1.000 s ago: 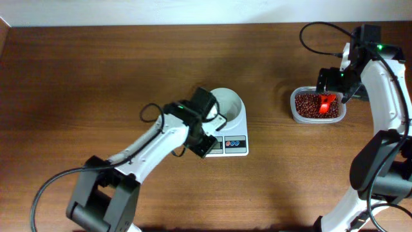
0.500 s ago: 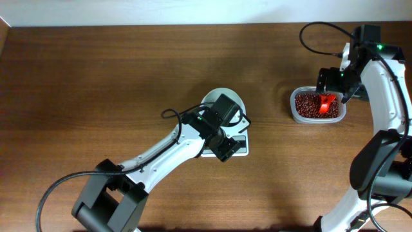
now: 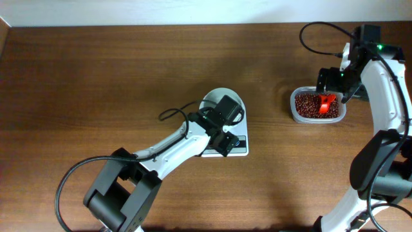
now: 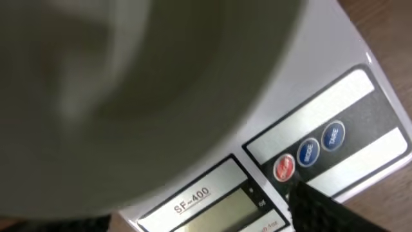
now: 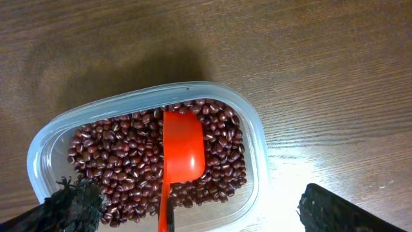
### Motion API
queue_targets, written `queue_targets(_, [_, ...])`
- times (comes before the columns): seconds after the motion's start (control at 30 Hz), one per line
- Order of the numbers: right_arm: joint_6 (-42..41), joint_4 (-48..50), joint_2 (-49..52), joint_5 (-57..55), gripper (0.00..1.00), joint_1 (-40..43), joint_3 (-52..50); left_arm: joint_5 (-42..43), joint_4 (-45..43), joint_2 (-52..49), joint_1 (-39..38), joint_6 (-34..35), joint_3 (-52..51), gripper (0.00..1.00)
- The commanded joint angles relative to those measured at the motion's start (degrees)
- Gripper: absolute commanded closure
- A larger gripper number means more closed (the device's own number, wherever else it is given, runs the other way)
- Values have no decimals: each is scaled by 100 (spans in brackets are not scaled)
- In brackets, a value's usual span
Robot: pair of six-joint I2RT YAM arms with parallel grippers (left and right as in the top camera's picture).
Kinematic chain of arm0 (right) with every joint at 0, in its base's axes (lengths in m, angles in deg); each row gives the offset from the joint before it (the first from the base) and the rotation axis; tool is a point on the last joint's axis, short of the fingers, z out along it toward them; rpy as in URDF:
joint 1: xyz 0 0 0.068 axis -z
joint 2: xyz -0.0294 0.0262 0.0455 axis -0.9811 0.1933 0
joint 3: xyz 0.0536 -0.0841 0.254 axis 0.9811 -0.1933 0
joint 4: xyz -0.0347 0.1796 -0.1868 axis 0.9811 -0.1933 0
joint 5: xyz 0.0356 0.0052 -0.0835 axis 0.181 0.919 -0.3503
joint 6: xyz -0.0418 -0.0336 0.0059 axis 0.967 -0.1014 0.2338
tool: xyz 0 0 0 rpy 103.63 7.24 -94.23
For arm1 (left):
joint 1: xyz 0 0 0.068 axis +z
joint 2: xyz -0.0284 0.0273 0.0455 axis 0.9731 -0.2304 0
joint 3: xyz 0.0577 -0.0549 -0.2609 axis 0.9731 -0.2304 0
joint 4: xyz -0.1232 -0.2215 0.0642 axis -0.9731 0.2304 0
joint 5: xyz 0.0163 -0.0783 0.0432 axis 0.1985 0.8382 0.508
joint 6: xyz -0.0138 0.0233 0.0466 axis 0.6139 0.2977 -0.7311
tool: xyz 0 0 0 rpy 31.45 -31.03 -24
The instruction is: Scoop item into bowl and weigh 50g on scale
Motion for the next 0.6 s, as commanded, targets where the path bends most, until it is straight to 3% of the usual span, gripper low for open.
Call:
queue_targets(0.0, [-22,2,9,11,1,28,85,-133,-111,-33,-2,57,39,8])
queue_targets(0.1, [-22,2,9,11,1,28,85,-138,-116,-33,0,737,39,1])
queue_targets(0.3, [-22,2,9,13,1,28,85,-249,-24,-33,-2,2789,17,1])
queue_targets(0.4, [-22,2,9,11,1,28,85,-732,-22,-81,-2,3254,-160,1])
queue_targets(0.57, [-24,2,9,11,1,28,85,-916,-70,-105,0,3246,-199,1])
